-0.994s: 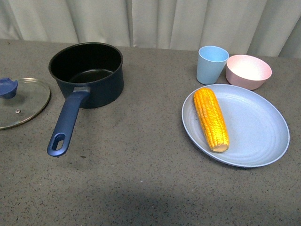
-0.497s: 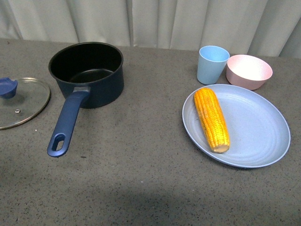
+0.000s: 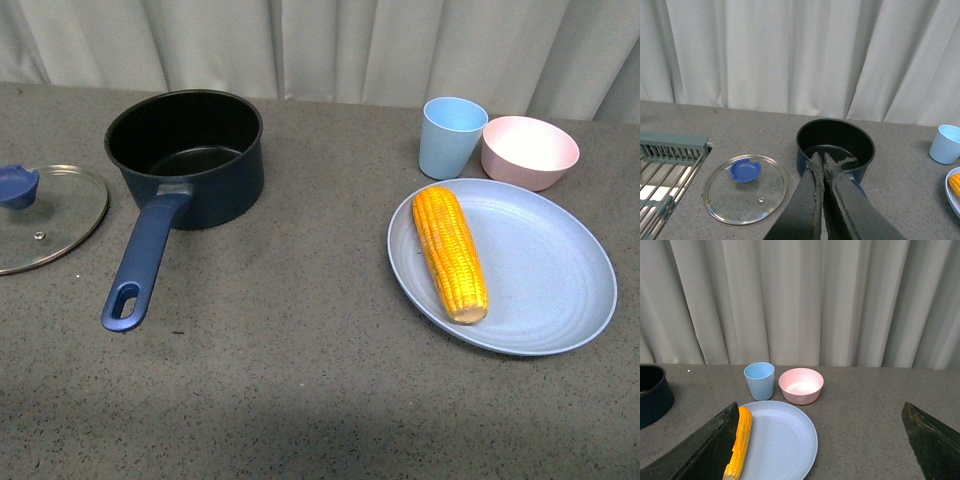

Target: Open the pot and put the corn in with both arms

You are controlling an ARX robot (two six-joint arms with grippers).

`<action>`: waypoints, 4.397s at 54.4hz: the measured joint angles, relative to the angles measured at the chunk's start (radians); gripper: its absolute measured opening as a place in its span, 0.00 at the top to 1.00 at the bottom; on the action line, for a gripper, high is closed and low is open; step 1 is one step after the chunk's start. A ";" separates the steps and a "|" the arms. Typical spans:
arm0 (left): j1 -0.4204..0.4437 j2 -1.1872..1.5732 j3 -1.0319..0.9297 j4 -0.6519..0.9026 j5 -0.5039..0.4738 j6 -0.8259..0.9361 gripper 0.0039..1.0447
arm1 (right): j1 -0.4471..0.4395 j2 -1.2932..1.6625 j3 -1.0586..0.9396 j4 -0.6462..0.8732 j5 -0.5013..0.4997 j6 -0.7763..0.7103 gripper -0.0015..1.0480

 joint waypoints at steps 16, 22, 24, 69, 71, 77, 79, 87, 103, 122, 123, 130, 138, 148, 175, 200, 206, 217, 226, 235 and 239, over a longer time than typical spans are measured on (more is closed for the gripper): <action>0.000 -0.186 0.000 -0.178 0.000 0.000 0.97 | 0.000 0.000 0.000 0.000 0.000 0.000 0.09; 0.000 -0.223 0.000 -0.214 0.000 0.000 0.97 | 0.000 0.000 0.000 0.000 0.000 0.000 0.09; 0.000 -0.237 0.000 -0.228 0.000 0.000 0.97 | 0.000 0.000 0.000 0.000 0.000 0.000 0.09; 0.000 -0.513 0.000 -0.511 0.000 0.000 0.75 | 0.011 0.005 0.002 -0.011 0.037 -0.018 0.09; 0.000 -0.513 0.000 -0.511 0.000 0.000 0.70 | 0.034 0.022 0.012 -0.037 0.120 -0.068 0.09; 0.000 -0.513 0.000 -0.511 0.000 0.000 0.52 | 0.063 0.177 0.020 0.004 0.238 -0.208 0.09; 0.000 -0.513 0.000 -0.511 0.000 0.000 0.44 | 0.061 0.264 0.027 0.056 0.223 -0.230 0.09; 0.000 -0.513 0.000 -0.511 0.000 0.000 0.22 | 0.062 0.649 0.102 0.259 0.142 -0.220 0.09; 0.000 -0.514 0.000 -0.511 0.000 0.003 0.06 | 0.132 1.406 0.385 0.333 0.089 -0.030 0.09; 0.000 -0.514 0.000 -0.511 0.000 0.003 0.06 | 0.242 1.794 0.779 0.147 0.094 0.151 0.09; 0.000 -0.514 0.000 -0.511 0.000 0.003 0.06 | 0.245 1.807 0.794 0.139 0.094 0.158 0.09; 0.000 -0.514 0.000 -0.511 0.000 0.003 0.06 | 0.275 1.933 0.939 0.047 0.094 0.222 0.09; 0.000 -0.514 0.000 -0.511 0.000 0.003 0.06 | 0.298 2.007 1.027 0.001 0.085 0.251 0.09; 0.000 -0.514 0.000 -0.511 0.000 0.003 0.06 | 0.315 2.065 1.094 -0.076 0.087 0.270 0.09; 0.000 -0.514 0.000 -0.511 0.000 0.003 0.06 | 0.322 2.128 1.112 -0.133 0.077 0.274 0.46; 0.000 -0.514 0.000 -0.511 0.000 0.003 0.06 | 0.321 2.094 1.082 -0.094 0.073 0.213 0.85; 0.000 -0.514 0.000 -0.511 0.000 0.003 0.06 | 0.323 2.028 1.069 -0.077 0.011 0.153 0.88; 0.000 -0.514 0.000 -0.511 0.000 0.003 0.06 | 0.363 1.996 1.213 -0.116 -0.082 0.075 0.89; 0.000 -0.514 0.000 -0.511 0.000 0.003 0.06 | 0.422 2.066 1.443 -0.204 -0.101 0.046 0.89; 0.000 -0.514 0.000 -0.511 0.000 0.003 0.06 | 0.479 2.188 1.671 -0.309 -0.108 0.045 0.89; 0.000 -0.514 0.000 -0.511 0.000 0.003 0.06 | 0.501 2.237 1.758 -0.345 -0.113 0.049 0.89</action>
